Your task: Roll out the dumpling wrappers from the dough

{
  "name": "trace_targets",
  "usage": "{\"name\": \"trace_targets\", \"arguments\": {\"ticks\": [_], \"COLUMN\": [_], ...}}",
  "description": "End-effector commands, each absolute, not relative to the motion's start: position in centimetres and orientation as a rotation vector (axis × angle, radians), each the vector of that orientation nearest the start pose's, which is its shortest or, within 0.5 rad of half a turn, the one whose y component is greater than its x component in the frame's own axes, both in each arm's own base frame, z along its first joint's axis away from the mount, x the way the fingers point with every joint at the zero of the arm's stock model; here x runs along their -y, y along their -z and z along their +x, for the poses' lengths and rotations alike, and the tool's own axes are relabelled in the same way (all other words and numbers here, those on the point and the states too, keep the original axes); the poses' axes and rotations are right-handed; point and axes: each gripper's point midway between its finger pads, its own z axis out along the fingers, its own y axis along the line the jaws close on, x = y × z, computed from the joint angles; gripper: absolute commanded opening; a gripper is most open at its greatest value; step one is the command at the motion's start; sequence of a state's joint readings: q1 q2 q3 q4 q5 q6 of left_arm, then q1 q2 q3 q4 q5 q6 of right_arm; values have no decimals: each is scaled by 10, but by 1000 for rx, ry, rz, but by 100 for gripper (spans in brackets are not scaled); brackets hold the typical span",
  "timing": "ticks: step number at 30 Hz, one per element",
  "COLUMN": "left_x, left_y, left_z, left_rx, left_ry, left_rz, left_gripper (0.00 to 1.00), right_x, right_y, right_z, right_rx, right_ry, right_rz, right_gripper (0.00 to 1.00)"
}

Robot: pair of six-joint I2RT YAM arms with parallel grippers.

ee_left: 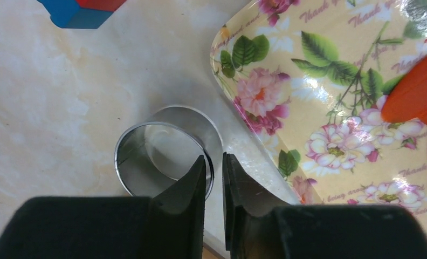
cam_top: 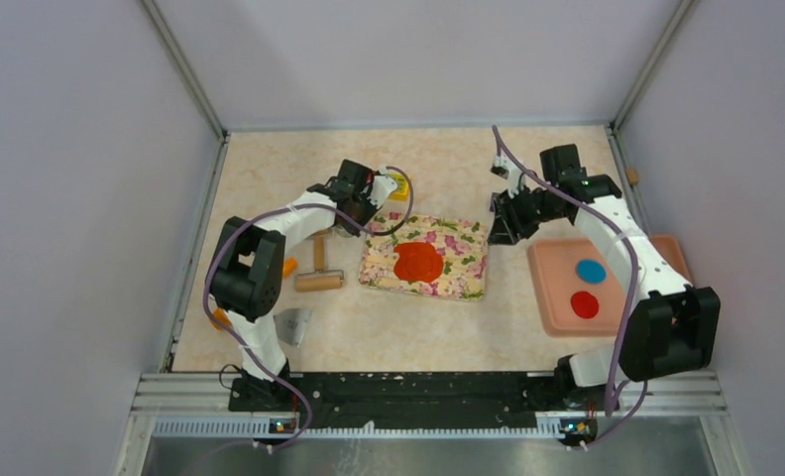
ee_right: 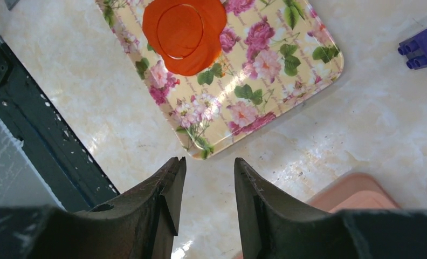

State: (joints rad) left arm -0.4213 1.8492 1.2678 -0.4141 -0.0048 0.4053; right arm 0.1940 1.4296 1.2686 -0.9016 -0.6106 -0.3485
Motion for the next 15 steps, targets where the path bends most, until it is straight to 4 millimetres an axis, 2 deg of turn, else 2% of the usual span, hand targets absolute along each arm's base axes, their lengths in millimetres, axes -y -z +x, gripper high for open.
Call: {"name": "trace_targets", "arguments": {"ticks": [1,3,5,9,12,13,15], "left_x": [174,175,176,190,203,207,211], "left_y": [-67,-71,-84,-117,-132,-132,-127], "left_z": [413,414,417,415,408,403,394], "left_rx": [-2332,-2340,-2329,-2291,-2301,-2320,-2380], "left_ry": [70,70,80,236,368,412,470], "left_rz": [949,921,884,780,693,664,606], "left_gripper": [26,34,39,45,46,46,46], "right_x": [-150,-152,-158,-187,-201,-205,-212], "right_y": [-198,-198,-189,-168,-141,-134,-122], "right_z": [292,297,293,284,279,279,281], "right_rx": [-2130,-2054,-2011,-1905,-1854,-1850,-1873], "right_ry": [-675,-621,-595,-525,-428,-417,-427], "right_rz": [-938,-949,-965,-1127,-1273,-1298,-1301], "right_gripper": [42,44,47,55,65,69,82]}}
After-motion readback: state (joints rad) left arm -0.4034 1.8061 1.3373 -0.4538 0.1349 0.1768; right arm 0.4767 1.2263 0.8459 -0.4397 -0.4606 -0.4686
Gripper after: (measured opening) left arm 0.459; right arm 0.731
